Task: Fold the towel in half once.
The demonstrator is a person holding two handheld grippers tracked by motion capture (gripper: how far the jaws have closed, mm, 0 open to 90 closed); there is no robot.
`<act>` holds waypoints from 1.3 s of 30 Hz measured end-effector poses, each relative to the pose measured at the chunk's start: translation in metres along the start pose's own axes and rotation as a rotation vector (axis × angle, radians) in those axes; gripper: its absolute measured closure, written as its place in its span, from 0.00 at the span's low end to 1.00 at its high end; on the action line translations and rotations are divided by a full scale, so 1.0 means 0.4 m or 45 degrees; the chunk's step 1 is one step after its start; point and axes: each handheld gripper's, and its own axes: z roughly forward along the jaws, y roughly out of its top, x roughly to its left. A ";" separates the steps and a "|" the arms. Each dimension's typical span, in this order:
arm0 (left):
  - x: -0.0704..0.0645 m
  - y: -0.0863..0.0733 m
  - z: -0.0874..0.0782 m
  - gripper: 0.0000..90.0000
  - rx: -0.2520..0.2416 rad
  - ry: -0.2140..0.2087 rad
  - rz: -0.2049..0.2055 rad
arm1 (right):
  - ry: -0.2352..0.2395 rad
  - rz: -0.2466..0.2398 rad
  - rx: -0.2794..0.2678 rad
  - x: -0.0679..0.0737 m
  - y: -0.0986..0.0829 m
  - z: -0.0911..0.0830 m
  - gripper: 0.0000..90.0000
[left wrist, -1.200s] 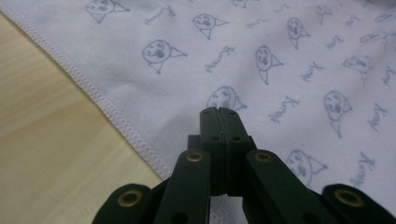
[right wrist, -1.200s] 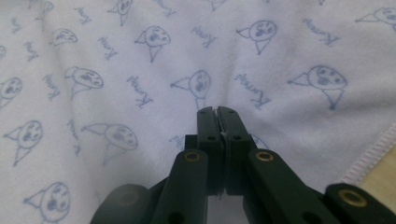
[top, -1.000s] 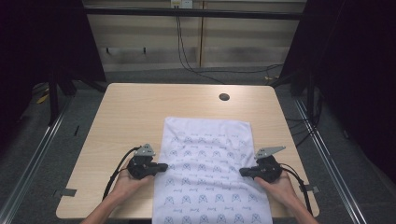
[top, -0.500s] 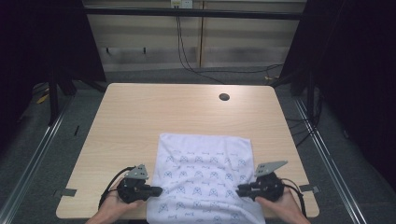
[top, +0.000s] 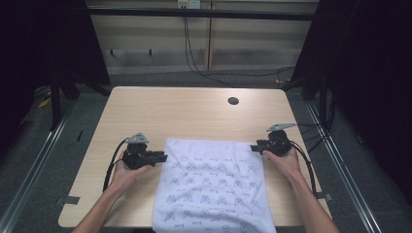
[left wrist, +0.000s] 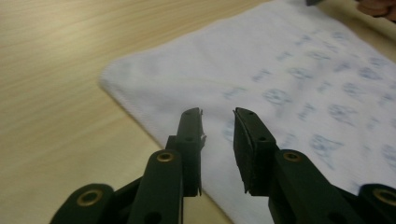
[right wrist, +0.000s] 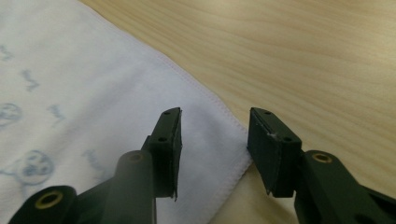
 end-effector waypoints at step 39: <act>0.056 0.139 -0.018 0.96 -0.109 0.011 -0.010 | 0.245 0.080 -0.270 0.010 0.099 -0.102 0.98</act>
